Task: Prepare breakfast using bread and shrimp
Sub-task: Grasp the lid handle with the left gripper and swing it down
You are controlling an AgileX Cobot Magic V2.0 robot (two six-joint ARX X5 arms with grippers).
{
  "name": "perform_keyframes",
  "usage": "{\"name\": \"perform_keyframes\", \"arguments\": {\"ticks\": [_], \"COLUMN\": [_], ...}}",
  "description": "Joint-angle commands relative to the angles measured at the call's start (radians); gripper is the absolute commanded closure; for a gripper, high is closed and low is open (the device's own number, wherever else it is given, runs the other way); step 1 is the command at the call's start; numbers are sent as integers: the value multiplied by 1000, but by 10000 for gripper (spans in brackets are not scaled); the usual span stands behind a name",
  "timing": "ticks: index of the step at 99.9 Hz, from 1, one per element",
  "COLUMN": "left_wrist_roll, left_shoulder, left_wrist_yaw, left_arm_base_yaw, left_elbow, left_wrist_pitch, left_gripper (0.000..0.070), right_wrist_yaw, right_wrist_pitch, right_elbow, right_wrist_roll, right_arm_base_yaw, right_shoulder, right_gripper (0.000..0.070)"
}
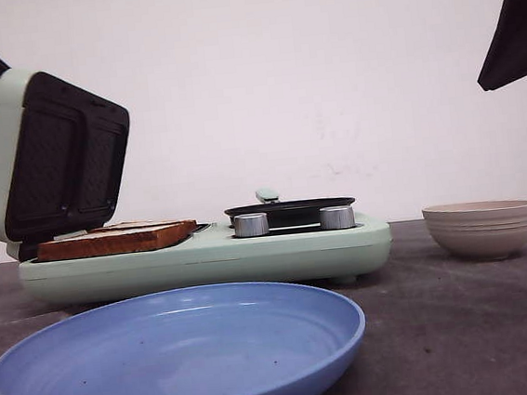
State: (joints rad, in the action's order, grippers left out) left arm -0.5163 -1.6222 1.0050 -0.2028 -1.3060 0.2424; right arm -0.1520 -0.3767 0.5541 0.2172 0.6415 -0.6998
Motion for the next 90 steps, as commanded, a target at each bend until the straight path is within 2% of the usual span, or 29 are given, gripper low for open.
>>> {"name": "perform_keyframes", "arguments": {"ticks": [1, 34, 90], "left_wrist_roll": [93, 116, 156], "left_shoulder": [-31, -31, -32], "left_wrist_yaw": [2, -61, -241], "left_arm_base_yaw": [27, 106, 258], "left_elbow": [-3, -3, -3], "left_wrist_pitch": [-3, -3, -1], "left_gripper": [697, 696, 696], "right_wrist_yaw": [2, 2, 2], "right_wrist_pitch": [11, 10, 19], "right_elbow": [1, 1, 1], "right_wrist_roll": [12, 12, 12], "right_arm_base_yaw": [9, 9, 9], "right_shoulder": [-4, -4, -4], "right_gripper": [696, 696, 696]}}
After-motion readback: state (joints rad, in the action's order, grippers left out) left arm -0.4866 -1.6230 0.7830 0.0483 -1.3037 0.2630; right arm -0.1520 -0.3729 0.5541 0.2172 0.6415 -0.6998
